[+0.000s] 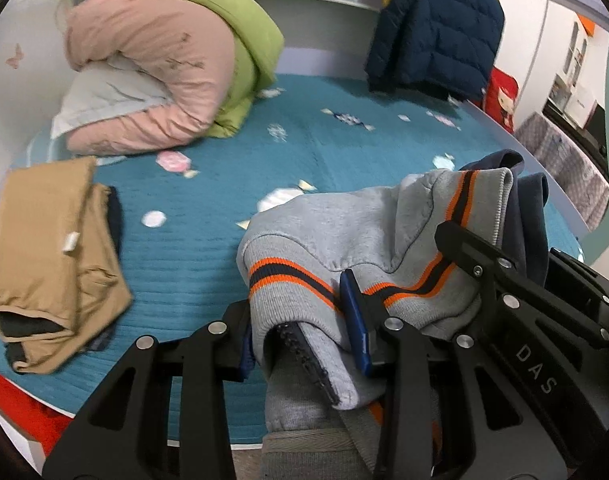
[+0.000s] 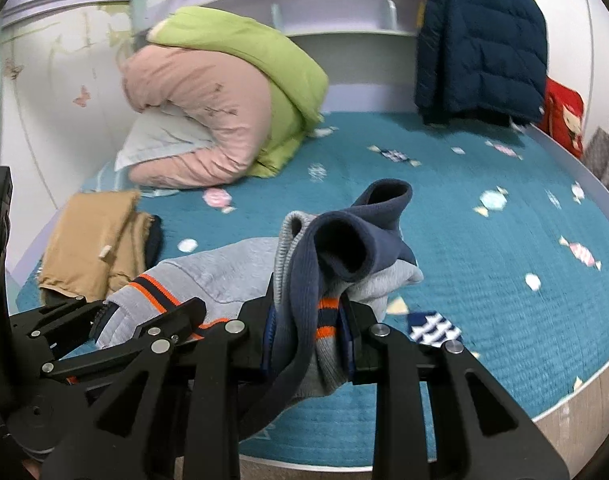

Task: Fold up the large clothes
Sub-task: 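Lift the folded grey jacket off the quilt with both grippers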

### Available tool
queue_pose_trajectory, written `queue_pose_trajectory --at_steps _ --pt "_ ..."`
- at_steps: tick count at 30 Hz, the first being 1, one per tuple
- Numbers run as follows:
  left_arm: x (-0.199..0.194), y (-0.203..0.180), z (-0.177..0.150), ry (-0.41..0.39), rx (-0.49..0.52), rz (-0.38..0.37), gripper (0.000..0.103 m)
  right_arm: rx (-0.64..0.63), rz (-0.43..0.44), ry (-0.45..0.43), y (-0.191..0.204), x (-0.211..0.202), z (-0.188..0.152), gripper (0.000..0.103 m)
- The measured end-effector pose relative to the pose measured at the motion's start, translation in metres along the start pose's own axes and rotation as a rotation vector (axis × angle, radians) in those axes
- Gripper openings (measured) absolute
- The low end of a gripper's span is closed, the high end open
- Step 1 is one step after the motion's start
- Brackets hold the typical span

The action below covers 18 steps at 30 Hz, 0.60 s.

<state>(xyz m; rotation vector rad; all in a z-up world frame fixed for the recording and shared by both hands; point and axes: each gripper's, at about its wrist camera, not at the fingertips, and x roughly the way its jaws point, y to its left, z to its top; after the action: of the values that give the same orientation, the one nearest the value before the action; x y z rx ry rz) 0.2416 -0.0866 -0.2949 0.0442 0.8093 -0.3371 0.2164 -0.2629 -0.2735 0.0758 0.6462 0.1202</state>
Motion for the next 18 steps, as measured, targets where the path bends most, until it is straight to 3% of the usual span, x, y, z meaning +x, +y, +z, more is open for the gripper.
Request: queue_pose_trajectory --at_steps 10,18 --pt "-0.05 0.068 0.026 -0.121 -0.051 0.104 0.036 -0.108 0.108 -0.084 0.077 0.002 0.046 0.023" --pt "-0.084 0.151 0.057 -0.233 -0.119 0.201 0.036 -0.2 0.207 -0.162 0.156 0.018 0.094 0.023"
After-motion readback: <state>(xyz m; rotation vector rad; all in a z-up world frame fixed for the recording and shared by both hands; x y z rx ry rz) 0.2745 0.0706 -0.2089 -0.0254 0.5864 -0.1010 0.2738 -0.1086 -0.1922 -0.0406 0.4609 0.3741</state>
